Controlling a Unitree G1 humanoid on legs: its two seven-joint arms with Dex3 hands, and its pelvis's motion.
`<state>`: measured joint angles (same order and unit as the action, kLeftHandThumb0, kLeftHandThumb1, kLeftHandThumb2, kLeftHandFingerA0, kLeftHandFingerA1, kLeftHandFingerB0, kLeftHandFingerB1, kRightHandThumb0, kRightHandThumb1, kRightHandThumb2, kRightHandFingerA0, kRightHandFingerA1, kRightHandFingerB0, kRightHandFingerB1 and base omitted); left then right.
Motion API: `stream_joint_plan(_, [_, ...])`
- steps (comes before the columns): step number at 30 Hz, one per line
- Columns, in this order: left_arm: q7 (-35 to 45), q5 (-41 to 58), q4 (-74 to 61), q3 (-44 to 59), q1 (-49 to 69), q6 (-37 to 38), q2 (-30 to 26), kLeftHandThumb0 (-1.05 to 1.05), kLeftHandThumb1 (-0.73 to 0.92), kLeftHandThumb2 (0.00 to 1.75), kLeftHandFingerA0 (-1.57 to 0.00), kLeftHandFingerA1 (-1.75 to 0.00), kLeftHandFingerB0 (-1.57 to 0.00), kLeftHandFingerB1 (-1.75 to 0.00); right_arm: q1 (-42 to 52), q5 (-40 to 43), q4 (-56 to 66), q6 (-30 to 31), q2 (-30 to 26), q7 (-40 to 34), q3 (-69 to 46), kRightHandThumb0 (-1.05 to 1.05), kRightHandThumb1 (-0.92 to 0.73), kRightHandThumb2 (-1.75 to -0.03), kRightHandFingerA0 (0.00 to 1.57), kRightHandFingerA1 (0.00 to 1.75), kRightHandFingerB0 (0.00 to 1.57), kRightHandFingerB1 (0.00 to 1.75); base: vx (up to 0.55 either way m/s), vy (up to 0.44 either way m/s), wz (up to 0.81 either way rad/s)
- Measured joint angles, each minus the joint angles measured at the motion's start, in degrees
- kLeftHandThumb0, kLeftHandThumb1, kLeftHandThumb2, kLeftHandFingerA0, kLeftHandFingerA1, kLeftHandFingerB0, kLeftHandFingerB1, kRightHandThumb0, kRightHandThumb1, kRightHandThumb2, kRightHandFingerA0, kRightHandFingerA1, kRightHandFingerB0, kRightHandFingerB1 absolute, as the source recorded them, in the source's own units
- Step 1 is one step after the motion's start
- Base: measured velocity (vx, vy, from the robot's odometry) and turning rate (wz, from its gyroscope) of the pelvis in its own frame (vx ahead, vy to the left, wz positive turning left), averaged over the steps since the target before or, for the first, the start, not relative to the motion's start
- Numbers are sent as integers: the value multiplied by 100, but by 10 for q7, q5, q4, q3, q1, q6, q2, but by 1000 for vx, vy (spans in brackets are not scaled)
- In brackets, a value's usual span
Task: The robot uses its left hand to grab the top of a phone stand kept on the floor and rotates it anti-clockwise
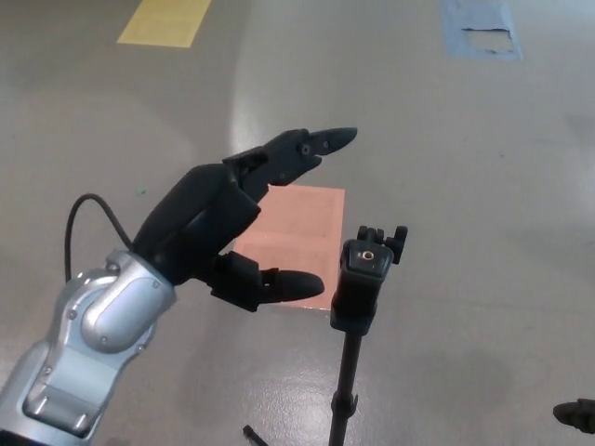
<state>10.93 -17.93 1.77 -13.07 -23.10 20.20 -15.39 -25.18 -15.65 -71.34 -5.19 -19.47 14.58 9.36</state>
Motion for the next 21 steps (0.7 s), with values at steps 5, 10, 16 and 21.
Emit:
stream_joint_plan(5, [-5, -16, 0, -9, -10, 0, 4, -64, 43, 75, -22, -44, -3, -31, -2, 0, 0, 0, 0, 0, 1, -38, -79, -63, 39, 38, 3, 24, 0, 0, 0])
stream_joint_plan(10, [-7, -41, -3, -25, -23, -2, 6, -35, 24, 85, -1, -46, -2, -51, -4, 0, 1, 0, 0, 0, 0, -35, -79, -63, 45, 39, 3, 25, 0, 0, 0])
stream_joint_plan(16, [-13, -74, -9, -44, -29, -4, 11, -66, 52, 56, -22, -33, -4, -25, -5, 3, 1, 0, 0, 2, -8, -41, -65, -84, 38, 50, 2, 22, 0, 0, 0])
stream_joint_plan(21, [-13, -94, -10, -53, -30, -12, 15, -67, 51, 56, -21, -33, -4, -25, -7, 4, 2, 0, 0, 4, -12, -35, -79, -63, 44, 39, 3, 25, 0, 0, 0])
